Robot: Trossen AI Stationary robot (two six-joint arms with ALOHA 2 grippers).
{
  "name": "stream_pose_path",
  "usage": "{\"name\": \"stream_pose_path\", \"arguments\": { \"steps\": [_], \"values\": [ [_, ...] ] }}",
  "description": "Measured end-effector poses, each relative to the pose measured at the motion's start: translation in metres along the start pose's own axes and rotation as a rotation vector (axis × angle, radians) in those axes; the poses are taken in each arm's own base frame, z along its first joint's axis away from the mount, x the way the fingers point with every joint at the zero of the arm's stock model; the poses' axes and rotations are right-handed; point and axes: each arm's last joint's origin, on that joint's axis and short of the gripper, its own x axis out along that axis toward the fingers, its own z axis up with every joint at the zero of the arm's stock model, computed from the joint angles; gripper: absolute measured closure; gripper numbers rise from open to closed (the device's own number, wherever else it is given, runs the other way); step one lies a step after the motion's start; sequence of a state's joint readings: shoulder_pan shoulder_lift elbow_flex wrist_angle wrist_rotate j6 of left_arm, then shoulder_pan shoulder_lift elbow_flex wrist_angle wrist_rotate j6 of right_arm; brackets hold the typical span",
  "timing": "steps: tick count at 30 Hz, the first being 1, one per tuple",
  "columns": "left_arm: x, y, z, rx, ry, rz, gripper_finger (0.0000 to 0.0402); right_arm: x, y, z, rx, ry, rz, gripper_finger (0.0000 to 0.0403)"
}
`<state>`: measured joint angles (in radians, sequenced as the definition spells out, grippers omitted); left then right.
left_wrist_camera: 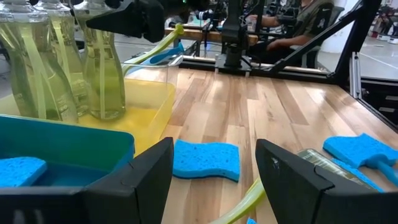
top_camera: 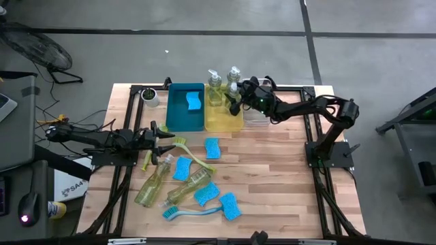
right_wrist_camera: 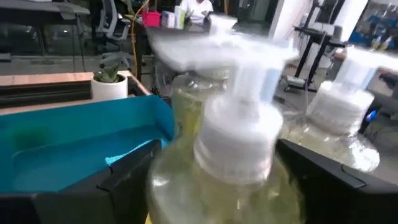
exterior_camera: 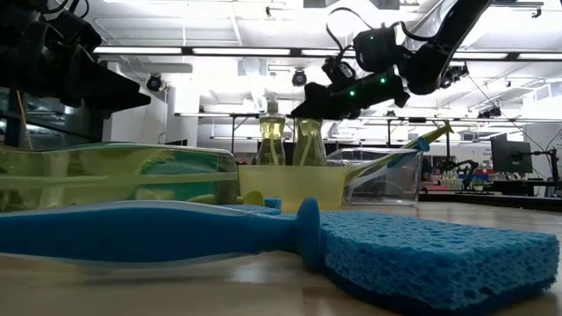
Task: Pick & Place Kitchen Sink Supplies
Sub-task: Put the dishwashing liquid into the yellow bin
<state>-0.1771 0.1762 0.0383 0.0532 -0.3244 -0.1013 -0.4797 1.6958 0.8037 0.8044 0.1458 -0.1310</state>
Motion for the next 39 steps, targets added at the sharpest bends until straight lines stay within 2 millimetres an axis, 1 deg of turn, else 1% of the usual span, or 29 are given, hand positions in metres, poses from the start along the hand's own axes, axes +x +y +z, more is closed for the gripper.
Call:
{"name": "stream_pose_path", "arguments": {
  "steps": [12,16,21,25,30,35,39],
  "values": [
    [0.000,0.000,0.000,-0.007,0.001,0.000,0.0179,0.000,0.003,0.001,-0.043,0.009,-0.021,0.0022],
    [0.000,0.000,0.000,-0.007,0.003,0.000,0.0179,-0.003,0.002,0.005,-0.063,0.018,-0.074,0.0014],
    [0.000,0.000,-0.001,-0.007,0.004,0.000,0.0179,-0.010,0.003,0.016,-0.081,0.012,-0.090,0.0013],
    [0.000,0.000,-0.001,-0.006,0.006,0.000,0.0179,-0.020,0.005,0.025,-0.116,0.056,-0.131,0.0013],
    [0.000,0.000,-0.001,-0.007,0.005,0.000,0.0179,-0.037,0.007,0.035,-0.150,0.139,-0.167,0.0013],
    [0.000,0.000,-0.001,-0.007,0.005,0.000,0.0179,-0.060,0.012,0.049,-0.136,0.194,-0.146,0.0013],
    [0.000,0.000,-0.001,-0.008,0.004,-0.001,0.0179,-0.076,0.019,0.060,-0.134,0.195,-0.106,0.0013]
  ]
}}
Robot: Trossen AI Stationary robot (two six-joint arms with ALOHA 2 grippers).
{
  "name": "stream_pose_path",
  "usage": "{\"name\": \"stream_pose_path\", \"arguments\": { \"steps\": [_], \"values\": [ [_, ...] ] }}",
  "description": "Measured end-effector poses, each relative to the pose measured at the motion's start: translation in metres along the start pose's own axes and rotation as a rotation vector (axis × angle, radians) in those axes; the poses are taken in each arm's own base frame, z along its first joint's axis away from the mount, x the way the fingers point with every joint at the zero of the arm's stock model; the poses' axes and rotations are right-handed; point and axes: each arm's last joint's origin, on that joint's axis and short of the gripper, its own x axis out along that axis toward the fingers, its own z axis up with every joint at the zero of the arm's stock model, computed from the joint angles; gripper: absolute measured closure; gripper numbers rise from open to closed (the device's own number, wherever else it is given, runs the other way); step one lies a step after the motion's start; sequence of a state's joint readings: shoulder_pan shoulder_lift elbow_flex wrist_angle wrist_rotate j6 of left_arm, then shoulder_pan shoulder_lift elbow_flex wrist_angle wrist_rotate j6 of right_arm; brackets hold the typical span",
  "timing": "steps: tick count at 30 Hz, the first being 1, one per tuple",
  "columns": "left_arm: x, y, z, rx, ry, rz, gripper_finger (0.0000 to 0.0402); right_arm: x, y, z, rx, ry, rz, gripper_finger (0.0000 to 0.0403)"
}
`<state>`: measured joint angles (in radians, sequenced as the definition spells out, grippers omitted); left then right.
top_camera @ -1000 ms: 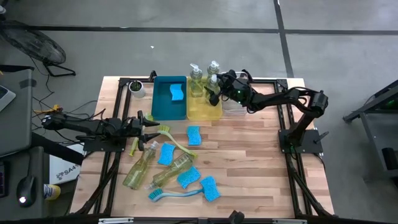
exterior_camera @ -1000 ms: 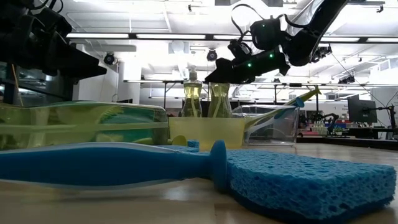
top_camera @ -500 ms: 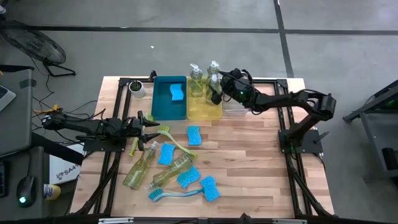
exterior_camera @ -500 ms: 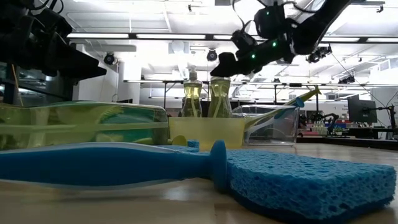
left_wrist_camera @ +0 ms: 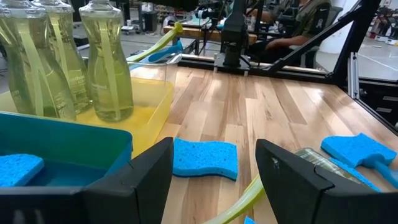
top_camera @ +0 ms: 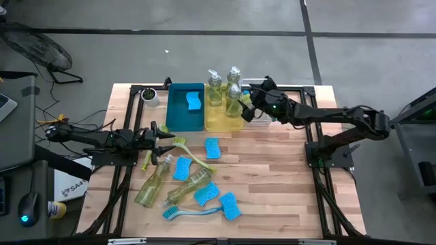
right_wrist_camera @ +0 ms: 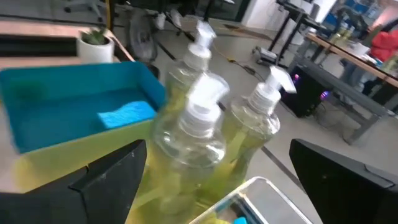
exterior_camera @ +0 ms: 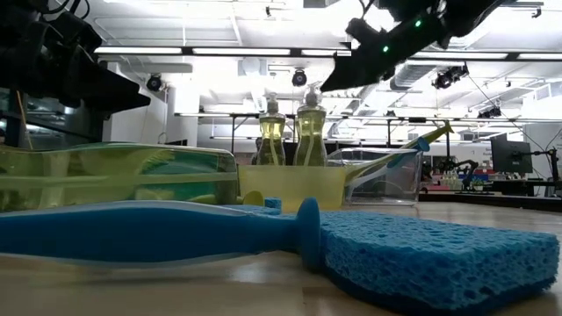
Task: Pick & Place Kitchen Sink Supplies
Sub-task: Put the dishwashing liquid into the yellow bin, then put the blue sponge into the blue bin
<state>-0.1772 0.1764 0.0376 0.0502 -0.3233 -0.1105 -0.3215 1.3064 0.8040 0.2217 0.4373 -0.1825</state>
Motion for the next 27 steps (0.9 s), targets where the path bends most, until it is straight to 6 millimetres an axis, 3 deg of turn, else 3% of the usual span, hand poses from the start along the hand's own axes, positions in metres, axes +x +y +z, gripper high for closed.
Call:
{"name": "stream_pose_path", "arguments": {
  "steps": [12,27],
  "values": [
    [0.000,0.000,0.000,-0.027,-0.003,0.000,0.0179,-0.027,0.028,0.008,-0.039,-0.015,0.131,0.0013],
    [0.000,-0.002,0.000,-0.078,0.004,-0.060,0.0179,-0.076,0.091,-0.006,-0.067,0.111,0.470,0.0017]
  ]
}}
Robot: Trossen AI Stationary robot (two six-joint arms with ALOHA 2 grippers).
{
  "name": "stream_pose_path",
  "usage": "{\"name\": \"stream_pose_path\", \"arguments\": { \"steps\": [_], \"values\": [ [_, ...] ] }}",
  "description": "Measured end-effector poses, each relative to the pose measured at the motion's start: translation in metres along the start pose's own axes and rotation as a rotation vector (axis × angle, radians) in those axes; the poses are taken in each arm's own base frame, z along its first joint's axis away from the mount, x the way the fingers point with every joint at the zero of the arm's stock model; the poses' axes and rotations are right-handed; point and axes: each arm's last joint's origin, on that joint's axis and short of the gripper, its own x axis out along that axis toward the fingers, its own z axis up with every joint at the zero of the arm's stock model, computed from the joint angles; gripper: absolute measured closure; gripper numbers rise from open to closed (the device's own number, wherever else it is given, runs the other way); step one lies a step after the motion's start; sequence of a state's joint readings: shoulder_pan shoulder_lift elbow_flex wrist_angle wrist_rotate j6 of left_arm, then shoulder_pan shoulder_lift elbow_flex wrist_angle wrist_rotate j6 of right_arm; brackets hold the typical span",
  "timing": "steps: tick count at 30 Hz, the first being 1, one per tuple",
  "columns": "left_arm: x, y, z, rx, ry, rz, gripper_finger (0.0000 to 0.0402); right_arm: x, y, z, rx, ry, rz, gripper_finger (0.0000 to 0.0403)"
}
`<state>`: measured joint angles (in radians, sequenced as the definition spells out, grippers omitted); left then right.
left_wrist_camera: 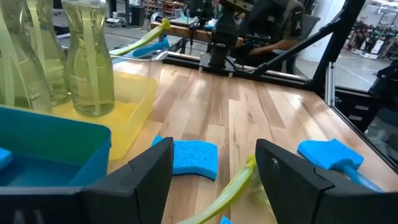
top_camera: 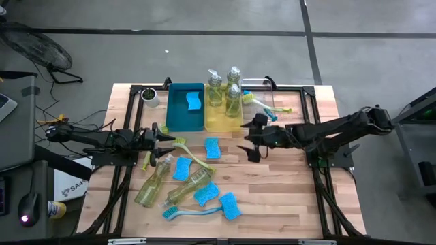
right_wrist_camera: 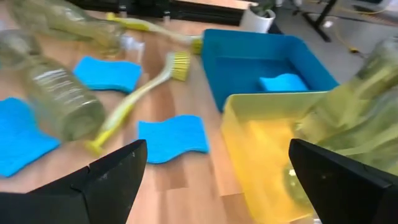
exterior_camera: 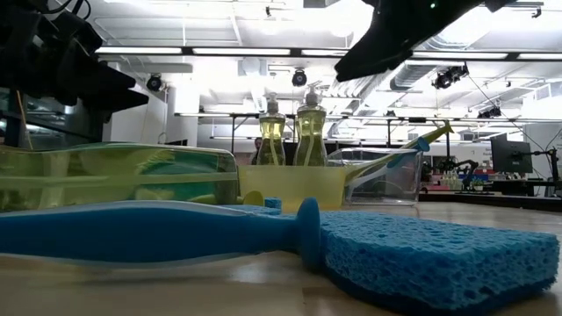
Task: Pick & Place Kitchen Sink Supplies
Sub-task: Put the blue sponge into the blue bin
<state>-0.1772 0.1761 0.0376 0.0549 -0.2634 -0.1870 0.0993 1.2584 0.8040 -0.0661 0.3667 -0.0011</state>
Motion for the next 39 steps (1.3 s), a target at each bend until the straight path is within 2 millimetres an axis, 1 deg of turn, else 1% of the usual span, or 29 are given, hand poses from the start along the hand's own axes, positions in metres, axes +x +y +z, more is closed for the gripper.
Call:
{"name": "stream_pose_path", "arguments": {
  "steps": [3,5,8,14,18,22,31,39],
  "values": [
    [0.000,0.000,0.000,0.001,-0.001,0.000,0.0179,0.001,0.009,-0.002,0.003,0.011,0.023,0.0018],
    [0.000,0.000,0.000,0.002,-0.001,0.000,0.0179,0.008,0.015,-0.006,-0.004,0.025,0.030,0.0017],
    [0.000,0.000,0.000,0.002,-0.002,0.000,0.0179,0.028,0.027,-0.015,-0.037,0.050,0.049,0.0018],
    [0.000,0.000,0.000,0.002,-0.002,0.000,0.0179,0.075,0.050,-0.040,-0.171,0.052,0.068,0.0018],
    [0.000,0.000,0.000,0.002,-0.001,0.000,0.0179,0.095,0.059,-0.055,-0.240,0.055,0.078,0.0020],
    [0.000,0.000,0.000,0.003,0.003,0.001,0.0179,0.106,0.063,-0.062,-0.278,0.031,0.095,0.0026],
    [0.000,0.000,0.000,-0.002,0.002,0.007,0.0179,0.121,0.069,-0.073,-0.388,-0.005,0.070,0.0029],
    [0.000,0.000,0.000,-0.009,-0.001,0.009,0.0179,0.135,0.064,-0.084,-0.406,-0.017,0.053,0.0030]
  ]
}}
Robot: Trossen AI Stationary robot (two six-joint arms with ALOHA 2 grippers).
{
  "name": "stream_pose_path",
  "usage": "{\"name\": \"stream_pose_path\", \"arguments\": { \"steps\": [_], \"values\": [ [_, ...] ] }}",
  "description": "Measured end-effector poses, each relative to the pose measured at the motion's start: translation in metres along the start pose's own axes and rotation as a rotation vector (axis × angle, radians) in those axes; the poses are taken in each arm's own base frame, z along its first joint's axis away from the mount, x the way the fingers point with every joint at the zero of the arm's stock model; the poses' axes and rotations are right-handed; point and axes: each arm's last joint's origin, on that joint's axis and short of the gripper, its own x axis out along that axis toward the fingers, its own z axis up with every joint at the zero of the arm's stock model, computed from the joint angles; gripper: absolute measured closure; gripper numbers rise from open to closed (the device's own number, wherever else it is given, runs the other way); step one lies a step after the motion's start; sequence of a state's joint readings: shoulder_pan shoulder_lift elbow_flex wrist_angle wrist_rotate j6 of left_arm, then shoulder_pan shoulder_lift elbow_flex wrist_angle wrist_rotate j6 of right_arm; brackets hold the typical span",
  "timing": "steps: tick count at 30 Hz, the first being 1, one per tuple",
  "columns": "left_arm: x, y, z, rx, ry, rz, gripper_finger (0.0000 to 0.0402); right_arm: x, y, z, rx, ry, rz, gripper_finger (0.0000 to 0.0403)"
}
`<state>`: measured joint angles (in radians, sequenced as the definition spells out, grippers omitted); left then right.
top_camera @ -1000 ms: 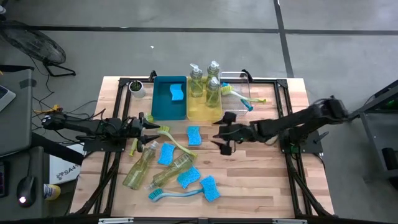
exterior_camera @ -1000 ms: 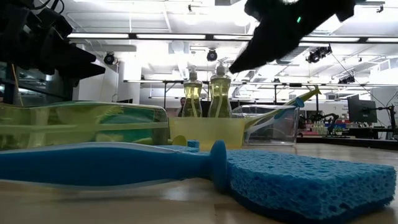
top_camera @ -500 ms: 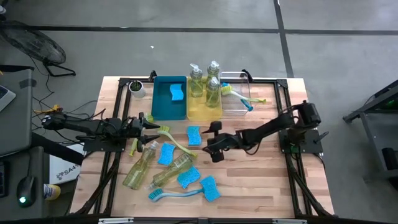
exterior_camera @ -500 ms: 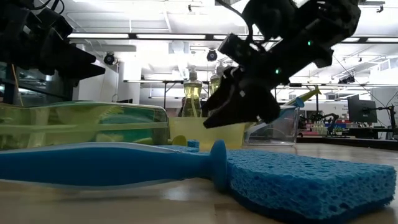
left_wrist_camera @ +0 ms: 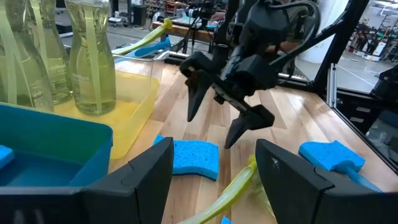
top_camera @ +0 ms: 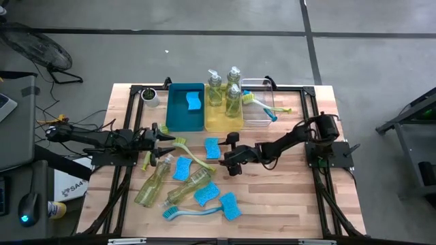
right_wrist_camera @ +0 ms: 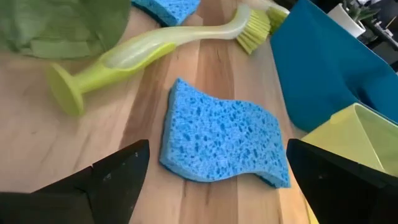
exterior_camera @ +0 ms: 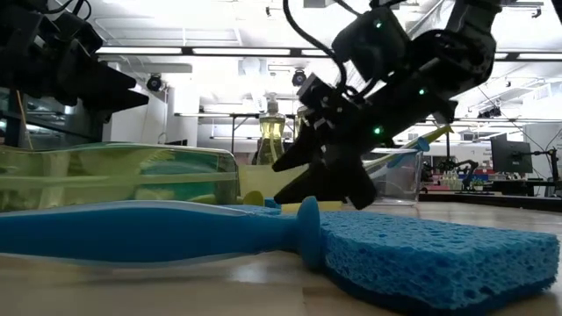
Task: Pick & Place Kitchen Sink Supplies
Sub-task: Put the blue sponge into the blue bin
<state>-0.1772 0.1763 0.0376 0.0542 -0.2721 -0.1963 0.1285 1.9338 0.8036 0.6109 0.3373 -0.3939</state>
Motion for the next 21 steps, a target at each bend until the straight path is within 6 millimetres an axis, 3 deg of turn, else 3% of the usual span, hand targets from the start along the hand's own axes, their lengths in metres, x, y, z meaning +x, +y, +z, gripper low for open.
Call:
{"name": "stream_pose_path", "arguments": {
  "steps": [21],
  "values": [
    [0.0000,0.0001,-0.0002,-0.018,0.001,0.003,0.0179,0.0039,-0.0062,-0.0020,-0.022,-0.046,0.073,0.0079]
  ]
}}
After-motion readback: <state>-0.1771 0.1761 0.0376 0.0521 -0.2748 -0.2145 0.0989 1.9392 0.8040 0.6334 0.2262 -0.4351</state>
